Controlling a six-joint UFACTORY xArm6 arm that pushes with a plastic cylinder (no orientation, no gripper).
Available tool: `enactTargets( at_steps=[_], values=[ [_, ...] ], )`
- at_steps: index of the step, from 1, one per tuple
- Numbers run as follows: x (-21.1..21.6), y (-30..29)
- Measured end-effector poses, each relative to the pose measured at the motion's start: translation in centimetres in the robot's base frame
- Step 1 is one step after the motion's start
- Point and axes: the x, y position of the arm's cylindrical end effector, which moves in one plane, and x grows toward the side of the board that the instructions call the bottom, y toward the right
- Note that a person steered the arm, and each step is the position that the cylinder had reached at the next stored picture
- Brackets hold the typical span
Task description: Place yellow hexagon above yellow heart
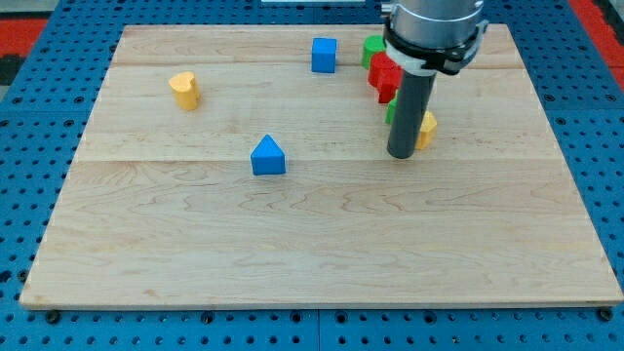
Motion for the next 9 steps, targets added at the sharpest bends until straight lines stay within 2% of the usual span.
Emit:
enactTargets(
  at_steps=[1,2,3,5,6,8,9],
  values=[
    [1.7,5.9],
    [-2.4,10.0],
    [-2.7,6.4],
    [-1.0,-6.3],
    [-1.7,-8.8],
    [-2.8,-4.9],
    [-5.3,-5.4]
  ],
)
